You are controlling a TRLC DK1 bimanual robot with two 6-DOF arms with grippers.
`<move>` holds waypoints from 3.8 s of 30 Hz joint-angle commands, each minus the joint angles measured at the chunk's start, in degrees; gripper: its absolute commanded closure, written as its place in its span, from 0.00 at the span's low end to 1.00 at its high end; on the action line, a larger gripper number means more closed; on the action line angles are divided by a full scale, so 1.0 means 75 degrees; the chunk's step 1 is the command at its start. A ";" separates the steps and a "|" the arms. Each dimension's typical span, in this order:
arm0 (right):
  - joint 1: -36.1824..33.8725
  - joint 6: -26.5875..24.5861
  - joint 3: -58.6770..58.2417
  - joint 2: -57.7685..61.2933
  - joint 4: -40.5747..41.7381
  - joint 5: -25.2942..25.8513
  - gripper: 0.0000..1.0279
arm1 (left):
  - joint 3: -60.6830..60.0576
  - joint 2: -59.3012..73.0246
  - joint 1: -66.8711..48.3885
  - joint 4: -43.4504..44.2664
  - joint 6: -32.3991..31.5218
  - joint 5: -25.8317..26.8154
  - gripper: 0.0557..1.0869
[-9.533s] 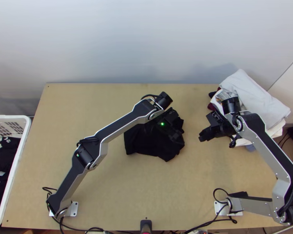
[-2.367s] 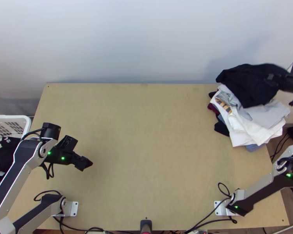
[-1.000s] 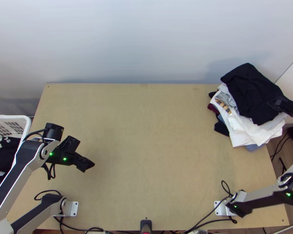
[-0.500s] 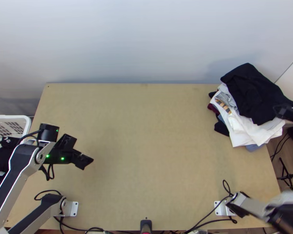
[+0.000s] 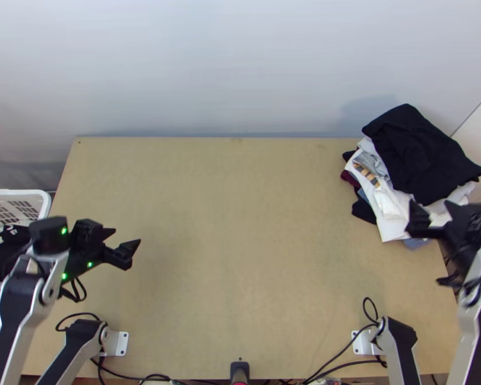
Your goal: Fold the t-shirt
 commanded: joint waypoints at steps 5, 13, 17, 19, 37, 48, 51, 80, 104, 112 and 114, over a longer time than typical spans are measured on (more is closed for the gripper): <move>0.1534 0.0481 -0.2061 -0.2602 0.1195 0.1656 0.04 | -0.1824 -0.2987 0.0185 0.1349 0.0102 -0.0087 0.04; 0.2214 0.0376 -0.3034 -0.3492 0.1511 0.1785 0.04 | -0.2633 -0.4042 0.0454 0.3072 -0.0109 -0.0028 0.04; 0.2436 -0.0234 -0.3819 -0.4875 0.2929 0.2137 0.04 | -0.3031 -0.4054 0.0501 0.4021 -0.0097 -0.0028 0.04; 0.2425 -0.0491 -0.4053 -0.5004 0.3234 0.2207 0.04 | -0.3324 -0.4171 0.0513 0.4584 -0.0202 -0.0028 0.04; 0.3960 -0.0655 -0.5987 -0.5309 0.5636 0.2207 0.04 | -0.5457 -0.5448 0.0665 0.6728 -0.1140 -0.0122 0.04; 0.4042 -0.1101 -0.7053 -0.5309 0.5378 0.2254 0.04 | -0.5891 -0.5448 0.1064 0.6646 -0.1081 -0.0122 0.04; 0.4054 -0.1112 -0.7124 -0.5309 0.5203 0.2277 0.04 | -0.5938 -0.5448 0.1099 0.6517 -0.0812 -0.0122 0.04; 0.4253 -0.1007 -0.7100 -0.5285 0.4933 0.2312 0.04 | -0.5996 -0.5425 0.1017 0.6412 -0.0859 -0.0134 0.04; 0.4229 -0.0984 -0.7100 -0.5273 0.4910 0.2336 0.04 | -0.5996 -0.5425 0.1087 0.6412 -0.0765 -0.0134 0.04; 0.4229 -0.0984 -0.7100 -0.5273 0.4910 0.2336 0.04 | -0.5996 -0.5425 0.1087 0.6412 -0.0765 -0.0134 0.04; 0.4229 -0.0984 -0.7100 -0.5273 0.4910 0.2336 0.04 | -0.5996 -0.5425 0.1087 0.6412 -0.0765 -0.0134 0.04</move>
